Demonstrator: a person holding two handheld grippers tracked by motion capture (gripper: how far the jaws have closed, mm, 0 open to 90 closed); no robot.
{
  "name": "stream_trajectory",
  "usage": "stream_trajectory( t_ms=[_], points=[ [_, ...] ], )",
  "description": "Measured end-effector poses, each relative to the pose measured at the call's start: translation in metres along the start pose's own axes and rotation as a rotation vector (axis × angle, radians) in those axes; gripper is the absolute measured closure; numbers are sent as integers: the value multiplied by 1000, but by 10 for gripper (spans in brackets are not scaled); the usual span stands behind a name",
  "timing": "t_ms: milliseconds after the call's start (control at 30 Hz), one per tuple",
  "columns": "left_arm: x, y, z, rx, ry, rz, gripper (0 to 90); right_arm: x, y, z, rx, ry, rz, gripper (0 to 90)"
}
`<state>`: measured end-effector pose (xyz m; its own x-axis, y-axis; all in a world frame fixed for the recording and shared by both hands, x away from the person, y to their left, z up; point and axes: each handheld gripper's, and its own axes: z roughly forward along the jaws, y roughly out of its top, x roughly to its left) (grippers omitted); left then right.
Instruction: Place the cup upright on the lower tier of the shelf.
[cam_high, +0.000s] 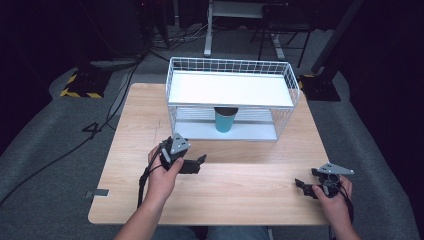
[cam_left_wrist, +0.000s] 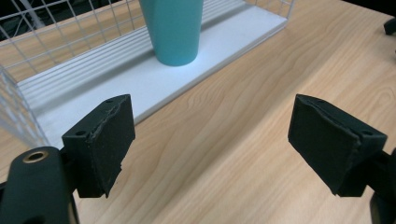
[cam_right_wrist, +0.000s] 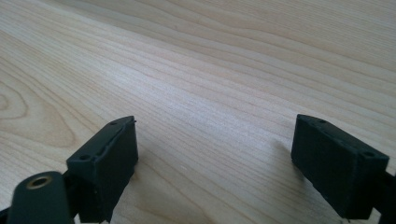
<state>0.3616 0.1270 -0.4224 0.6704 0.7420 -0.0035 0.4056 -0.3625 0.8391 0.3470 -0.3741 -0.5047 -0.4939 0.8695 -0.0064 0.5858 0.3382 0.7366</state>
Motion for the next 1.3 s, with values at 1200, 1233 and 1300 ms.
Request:
stream_trajectory(
  t_ms=[1200,1233,1300],
  points=[
    [33,-111,-57,182,-60,-21,161,0,0,0,0,-1,-1,149],
    [34,-113,-56,198,-61,-23,161,0,0,0,-1,0,-2,149],
    [36,-118,-55,232,-58,-31,161,0,0,0,-1,1,-1,149]
  ],
)
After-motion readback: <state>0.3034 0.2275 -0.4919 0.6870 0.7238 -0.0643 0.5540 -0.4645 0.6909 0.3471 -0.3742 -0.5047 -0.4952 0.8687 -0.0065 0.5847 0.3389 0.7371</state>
